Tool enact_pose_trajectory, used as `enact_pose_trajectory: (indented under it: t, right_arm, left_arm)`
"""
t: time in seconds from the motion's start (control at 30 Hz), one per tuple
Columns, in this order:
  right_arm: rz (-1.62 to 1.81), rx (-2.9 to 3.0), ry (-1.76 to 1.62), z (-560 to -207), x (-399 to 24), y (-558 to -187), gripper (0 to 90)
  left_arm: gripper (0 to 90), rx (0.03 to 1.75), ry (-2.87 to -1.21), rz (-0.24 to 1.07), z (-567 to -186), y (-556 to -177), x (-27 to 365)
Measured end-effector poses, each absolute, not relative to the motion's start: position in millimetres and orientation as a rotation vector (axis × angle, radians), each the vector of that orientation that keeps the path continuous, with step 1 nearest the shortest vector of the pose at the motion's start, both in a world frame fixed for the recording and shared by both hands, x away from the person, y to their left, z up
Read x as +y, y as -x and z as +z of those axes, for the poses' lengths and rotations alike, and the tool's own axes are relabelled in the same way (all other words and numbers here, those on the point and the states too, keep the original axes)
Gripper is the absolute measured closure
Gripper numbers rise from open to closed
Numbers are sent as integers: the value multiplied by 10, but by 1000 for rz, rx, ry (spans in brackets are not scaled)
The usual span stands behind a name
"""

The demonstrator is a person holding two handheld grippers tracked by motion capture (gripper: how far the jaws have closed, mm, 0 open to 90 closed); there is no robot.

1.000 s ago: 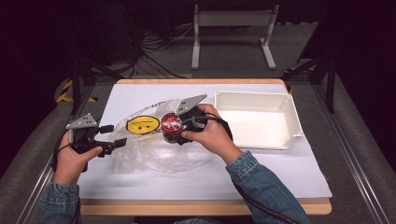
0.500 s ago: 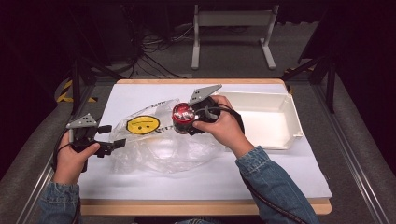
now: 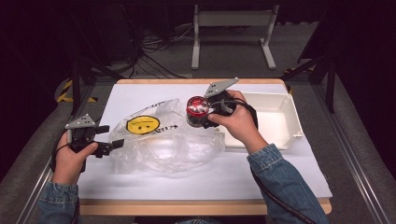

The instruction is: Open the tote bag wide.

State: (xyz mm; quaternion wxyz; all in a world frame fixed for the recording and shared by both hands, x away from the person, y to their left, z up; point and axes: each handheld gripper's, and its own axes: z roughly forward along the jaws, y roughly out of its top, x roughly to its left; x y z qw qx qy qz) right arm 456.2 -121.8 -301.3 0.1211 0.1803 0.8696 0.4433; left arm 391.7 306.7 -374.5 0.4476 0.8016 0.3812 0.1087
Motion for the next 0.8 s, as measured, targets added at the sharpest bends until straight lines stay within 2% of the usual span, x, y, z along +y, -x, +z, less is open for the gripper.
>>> enact_pose_trajectory:
  t: [0.8]
  right_arm:
    - [1201, 2454, -686, -2998, -1823, -4872, 248]
  left_arm:
    - [55, 989, -1962, 275, -3783, -3931, 3117]
